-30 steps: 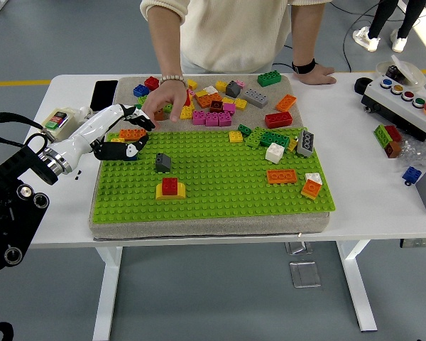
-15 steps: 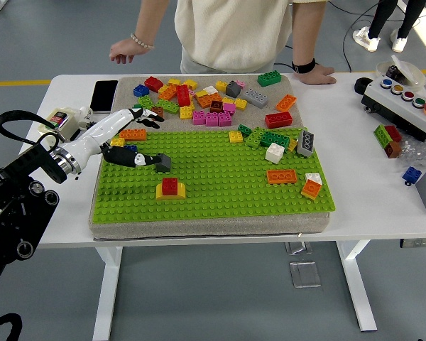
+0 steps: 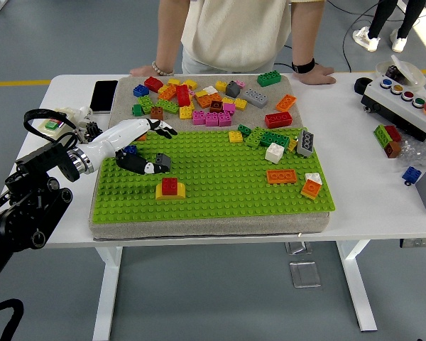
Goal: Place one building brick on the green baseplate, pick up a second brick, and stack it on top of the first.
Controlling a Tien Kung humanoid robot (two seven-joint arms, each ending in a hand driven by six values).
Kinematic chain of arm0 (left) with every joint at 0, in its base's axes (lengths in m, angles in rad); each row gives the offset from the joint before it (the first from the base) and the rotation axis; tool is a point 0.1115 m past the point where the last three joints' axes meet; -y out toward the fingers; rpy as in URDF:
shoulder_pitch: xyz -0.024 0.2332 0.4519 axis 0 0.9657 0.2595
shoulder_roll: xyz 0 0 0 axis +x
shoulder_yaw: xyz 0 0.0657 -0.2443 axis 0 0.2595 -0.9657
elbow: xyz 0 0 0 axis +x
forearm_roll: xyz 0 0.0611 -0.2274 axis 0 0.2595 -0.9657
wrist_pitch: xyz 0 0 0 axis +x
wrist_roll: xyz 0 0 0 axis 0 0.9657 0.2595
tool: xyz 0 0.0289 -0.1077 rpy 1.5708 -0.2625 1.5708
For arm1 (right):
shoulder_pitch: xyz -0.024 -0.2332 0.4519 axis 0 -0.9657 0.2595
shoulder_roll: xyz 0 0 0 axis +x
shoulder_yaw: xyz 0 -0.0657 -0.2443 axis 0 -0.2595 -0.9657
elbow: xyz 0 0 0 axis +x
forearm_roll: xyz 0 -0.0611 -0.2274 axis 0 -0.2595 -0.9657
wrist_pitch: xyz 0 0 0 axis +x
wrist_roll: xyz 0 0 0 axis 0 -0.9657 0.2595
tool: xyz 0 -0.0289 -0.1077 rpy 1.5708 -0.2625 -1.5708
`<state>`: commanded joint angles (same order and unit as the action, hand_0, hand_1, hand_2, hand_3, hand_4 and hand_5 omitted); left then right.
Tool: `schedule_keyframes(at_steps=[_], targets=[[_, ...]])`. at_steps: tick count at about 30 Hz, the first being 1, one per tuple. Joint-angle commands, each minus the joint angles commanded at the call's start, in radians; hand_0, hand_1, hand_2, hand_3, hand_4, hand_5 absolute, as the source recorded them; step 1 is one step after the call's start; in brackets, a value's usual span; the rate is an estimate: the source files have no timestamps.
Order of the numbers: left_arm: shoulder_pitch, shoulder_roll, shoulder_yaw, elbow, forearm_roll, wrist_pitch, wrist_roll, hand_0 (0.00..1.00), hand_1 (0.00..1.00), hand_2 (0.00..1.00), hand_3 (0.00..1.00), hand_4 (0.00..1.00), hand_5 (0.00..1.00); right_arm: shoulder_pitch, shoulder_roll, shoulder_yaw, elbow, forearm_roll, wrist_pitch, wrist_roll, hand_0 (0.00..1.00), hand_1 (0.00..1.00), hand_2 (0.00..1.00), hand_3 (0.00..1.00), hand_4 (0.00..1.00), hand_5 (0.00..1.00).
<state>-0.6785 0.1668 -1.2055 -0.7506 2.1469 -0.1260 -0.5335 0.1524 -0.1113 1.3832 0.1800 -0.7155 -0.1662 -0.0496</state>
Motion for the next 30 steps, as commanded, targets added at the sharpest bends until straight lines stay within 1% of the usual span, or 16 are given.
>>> schedule_keyframes(at_steps=[1, 2, 3, 5, 11, 14, 15, 16, 18, 20, 21, 23, 26, 27, 30], targets=[[-0.012, 0.003, 0.019, 0.018, 0.003, 0.012, -0.013, 0.794, 0.741, 0.695, 0.691, 0.884, 0.179, 0.002, 0.0, -0.002, 0.0, 0.001, -0.001, 0.0, 0.729, 0.637, 0.687, 0.62, 0.922, 0.479], [-0.015, 0.003, 0.024, 0.023, 0.004, 0.015, -0.016, 0.794, 0.741, 0.695, 0.691, 0.884, 0.179, 0.002, 0.0, -0.002, 0.0, 0.002, -0.001, 0.0, 0.729, 0.637, 0.687, 0.62, 0.922, 0.479], [-0.021, 0.005, 0.037, 0.034, 0.005, 0.025, -0.024, 0.791, 0.735, 0.674, 0.653, 0.854, 0.168, 0.002, 0.0, -0.002, 0.0, 0.002, -0.001, 0.0, 0.728, 0.637, 0.687, 0.62, 0.922, 0.479], [-0.032, 0.006, 0.059, 0.058, 0.007, 0.04, -0.035, 0.791, 0.735, 0.674, 0.653, 0.854, 0.168, 0.002, 0.001, -0.003, 0.0, 0.003, -0.002, -0.001, 0.728, 0.637, 0.687, 0.62, 0.922, 0.479], [-0.063, 0.003, 0.095, 0.112, 0.032, 0.063, -0.042, 0.79, 0.735, 0.678, 0.66, 0.86, 0.172, 0.001, 0.002, -0.005, 0.0, 0.003, 0.0, -0.003, 0.728, 0.637, 0.687, 0.62, 0.923, 0.48], [-0.072, -0.003, 0.083, 0.124, 0.057, 0.044, -0.021, 0.79, 0.735, 0.678, 0.66, 0.86, 0.172, 0.002, 0.001, -0.007, 0.0, 0.001, -0.001, -0.003, 0.728, 0.637, 0.687, 0.62, 0.923, 0.48], [-0.071, -0.005, 0.075, 0.123, 0.06, 0.038, -0.015, 0.79, 0.738, 0.689, 0.675, 0.877, 0.182, 0.002, 0.001, -0.007, 0.0, 0.0, -0.001, -0.003, 0.729, 0.638, 0.687, 0.621, 0.923, 0.479], [-0.064, -0.009, 0.05, 0.112, 0.058, 0.015, 0.005, 0.79, 0.738, 0.689, 0.675, 0.877, 0.182, 0.003, 0.001, -0.006, 0.0, 0.0, -0.001, -0.003, 0.729, 0.638, 0.687, 0.621, 0.923, 0.479], [-0.054, -0.014, 0.015, 0.092, 0.062, -0.01, 0.031, 0.79, 0.738, 0.689, 0.675, 0.877, 0.182, 0.002, 0.001, -0.006, 0.0, -0.002, 0.001, -0.003, 0.729, 0.638, 0.687, 0.621, 0.923, 0.479], [-0.048, -0.018, -0.017, 0.076, 0.071, -0.024, 0.052, 0.79, 0.738, 0.689, 0.675, 0.877, 0.182, 0.001, 0.001, -0.005, 0.0, -0.003, 0.003, -0.004, 0.729, 0.638, 0.687, 0.621, 0.923, 0.479], [-0.047, -0.019, -0.031, 0.067, 0.085, -0.025, 0.06, 0.789, 0.736, 0.68, 0.656, 0.874, 0.193, 0.0, 0.0, -0.005, 0.0, -0.003, 0.004, -0.004, 0.728, 0.638, 0.687, 0.621, 0.923, 0.479], [-0.05, -0.017, -0.04, 0.057, 0.112, -0.023, 0.065, 0.789, 0.736, 0.68, 0.656, 0.874, 0.193, 0.0, 0.0, -0.003, 0.0, -0.004, 0.006, -0.004, 0.728, 0.638, 0.687, 0.621, 0.923, 0.479], [-0.057, -0.016, -0.049, 0.067, 0.122, -0.014, 0.064, 0.789, 0.736, 0.68, 0.656, 0.874, 0.193, 0.001, -0.002, -0.005, 0.0, -0.005, 0.005, -0.002, 0.728, 0.638, 0.687, 0.621, 0.923, 0.479], [-0.058, -0.017, -0.05, 0.069, 0.122, -0.013, 0.064, 0.791, 0.736, 0.674, 0.638, 0.863, 0.19, 0.002, -0.002, -0.005, 0.0, -0.005, 0.004, -0.001, 0.728, 0.638, 0.687, 0.62, 0.923, 0.48], [-0.061, -0.022, -0.053, 0.08, 0.122, -0.006, 0.062, 0.791, 0.736, 0.674, 0.638, 0.863, 0.19, 0.003, -0.002, -0.005, 0.0, -0.006, 0.002, 0.001, 0.728, 0.638, 0.687, 0.62, 0.923, 0.48]])
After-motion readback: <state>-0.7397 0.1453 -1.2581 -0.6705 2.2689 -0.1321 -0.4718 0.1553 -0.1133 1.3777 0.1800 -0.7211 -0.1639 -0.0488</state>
